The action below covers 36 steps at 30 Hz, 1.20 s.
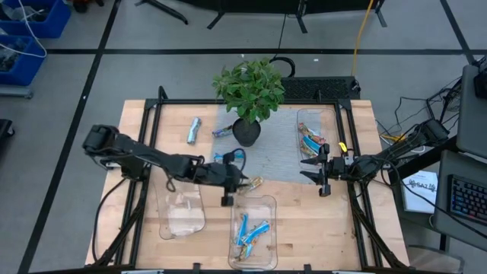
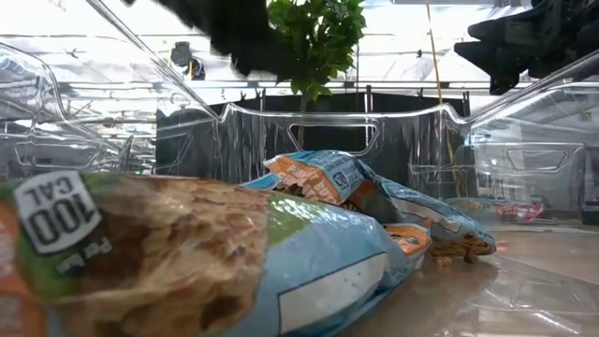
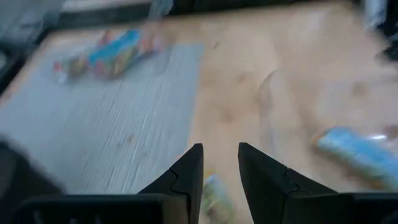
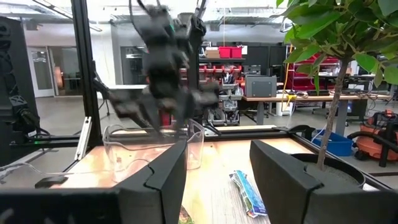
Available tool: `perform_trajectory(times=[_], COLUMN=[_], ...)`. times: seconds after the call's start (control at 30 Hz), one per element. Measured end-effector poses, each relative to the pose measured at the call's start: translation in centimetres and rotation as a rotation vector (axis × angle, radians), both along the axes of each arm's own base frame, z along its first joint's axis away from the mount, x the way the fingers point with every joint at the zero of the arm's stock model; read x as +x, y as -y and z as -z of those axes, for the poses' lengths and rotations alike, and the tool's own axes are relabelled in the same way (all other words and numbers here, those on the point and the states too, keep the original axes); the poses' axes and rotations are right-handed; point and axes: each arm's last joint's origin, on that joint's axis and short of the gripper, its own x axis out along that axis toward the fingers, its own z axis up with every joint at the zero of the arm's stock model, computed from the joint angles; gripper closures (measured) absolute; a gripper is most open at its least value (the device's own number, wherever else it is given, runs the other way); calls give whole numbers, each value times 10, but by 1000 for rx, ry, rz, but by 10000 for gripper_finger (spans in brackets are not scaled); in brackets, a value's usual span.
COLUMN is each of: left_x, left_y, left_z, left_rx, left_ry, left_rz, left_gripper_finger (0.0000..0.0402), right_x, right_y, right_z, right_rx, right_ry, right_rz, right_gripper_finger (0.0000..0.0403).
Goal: Pick and place Granola Bars by type
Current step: Put the yellow granola bar into the middle transparent bin
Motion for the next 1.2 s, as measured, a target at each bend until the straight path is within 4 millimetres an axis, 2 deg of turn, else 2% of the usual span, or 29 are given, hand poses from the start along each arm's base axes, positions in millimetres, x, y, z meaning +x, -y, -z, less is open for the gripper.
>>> perform_trajectory(times=[0.2, 0.33, 0.4, 0.63, 0.83, 0.97, 1.2], left_x=[-15, -28, -35, -49, -53, -52, -44], left_y=[-35, -48, -51, -48, -42, -41, -40], left_z=[45, 54, 66, 89, 93, 93, 110], left_rx=[-129, -201, -261, -418, -463, -474, -440], left_ry=[-9, -1, -55, -166, -185, -176, -173], left_rz=[-72, -109, -134, -168, -169, -175, -161], left_gripper_finger=[293, 293, 293, 293, 293, 293, 293], right_x=[0, 0, 0, 0, 0, 0, 0], right_y=[0, 0, 0, 0, 0, 0, 0], right_z=[0, 0, 0, 1, 1, 1, 1], right_rx=[0, -1, -1, -3, -1, -1, -1], right_ry=[-1, -1, -2, -8, -7, -7, -7], right_rz=[0, 0, 0, 0, 0, 0, 0], right_gripper_finger=[236, 236, 236, 236, 236, 236, 236])
